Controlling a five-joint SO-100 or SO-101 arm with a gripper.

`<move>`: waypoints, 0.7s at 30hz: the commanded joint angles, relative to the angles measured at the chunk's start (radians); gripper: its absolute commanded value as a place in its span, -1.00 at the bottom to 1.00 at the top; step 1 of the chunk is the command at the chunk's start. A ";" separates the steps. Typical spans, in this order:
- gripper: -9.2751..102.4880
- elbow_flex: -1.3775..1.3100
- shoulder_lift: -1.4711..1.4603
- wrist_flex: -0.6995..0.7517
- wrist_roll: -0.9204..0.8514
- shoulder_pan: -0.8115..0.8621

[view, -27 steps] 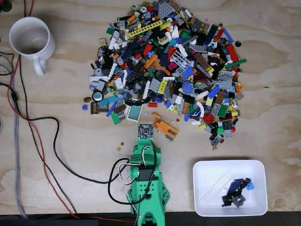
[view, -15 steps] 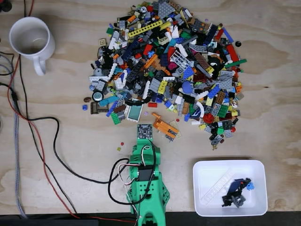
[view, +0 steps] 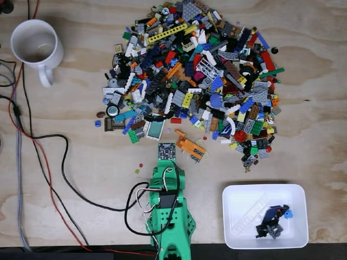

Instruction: Find the closest Lego and put it in the bin.

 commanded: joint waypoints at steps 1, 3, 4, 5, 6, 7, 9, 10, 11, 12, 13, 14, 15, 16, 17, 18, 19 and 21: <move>-0.84 -0.012 -0.005 0.017 0.005 -0.017; -0.84 -0.012 -0.005 0.017 0.005 -0.014; -0.84 -0.012 -0.005 0.017 0.000 -0.015; -0.84 -0.012 -0.005 0.014 -0.003 -0.020; -0.84 -0.026 -0.005 0.006 0.018 -0.028; -0.84 -0.057 -0.005 -0.006 0.052 -0.032; -0.81 -0.146 -0.018 -0.044 0.117 -0.035; -0.77 -0.209 -0.063 -0.051 0.150 -0.038; -0.72 -0.275 -0.132 -0.049 0.192 -0.038; -0.65 -0.337 -0.212 -0.048 0.232 -0.034; -0.62 -0.393 -0.296 -0.054 0.270 -0.021; -0.60 -0.448 -0.379 -0.064 0.316 -0.002; -0.59 -0.508 -0.471 -0.064 0.373 0.020; -0.58 -0.586 -0.584 -0.052 0.451 0.043; -0.57 -0.680 -0.712 -0.026 0.532 0.075; -0.57 -0.756 -0.824 -0.009 0.607 0.095; -0.57 -0.816 -0.902 -0.002 0.676 0.107; -0.46 -0.939 -1.057 0.044 0.799 0.135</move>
